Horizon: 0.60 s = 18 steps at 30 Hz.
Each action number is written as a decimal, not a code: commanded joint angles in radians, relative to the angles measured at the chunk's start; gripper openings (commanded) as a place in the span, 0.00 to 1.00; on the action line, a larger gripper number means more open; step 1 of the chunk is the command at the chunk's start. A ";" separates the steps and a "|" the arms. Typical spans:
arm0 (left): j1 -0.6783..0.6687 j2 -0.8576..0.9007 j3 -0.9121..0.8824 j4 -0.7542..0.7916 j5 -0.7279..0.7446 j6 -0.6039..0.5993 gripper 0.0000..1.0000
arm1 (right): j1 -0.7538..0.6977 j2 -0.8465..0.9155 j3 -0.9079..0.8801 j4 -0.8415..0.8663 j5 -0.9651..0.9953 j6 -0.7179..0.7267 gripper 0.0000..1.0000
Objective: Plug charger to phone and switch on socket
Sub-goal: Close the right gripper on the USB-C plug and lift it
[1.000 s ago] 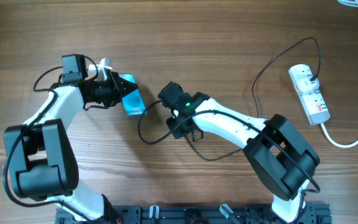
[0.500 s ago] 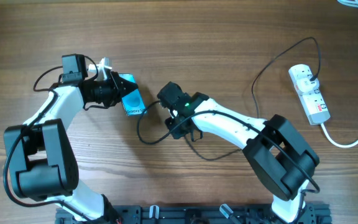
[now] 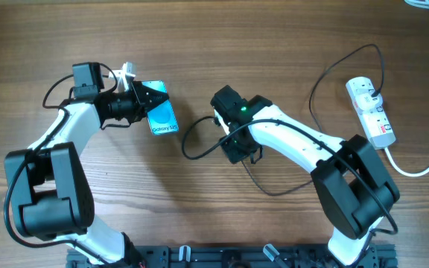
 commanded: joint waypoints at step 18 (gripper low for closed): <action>0.005 -0.020 0.006 0.000 0.042 0.016 0.04 | 0.003 0.007 -0.093 0.072 -0.067 -0.018 0.04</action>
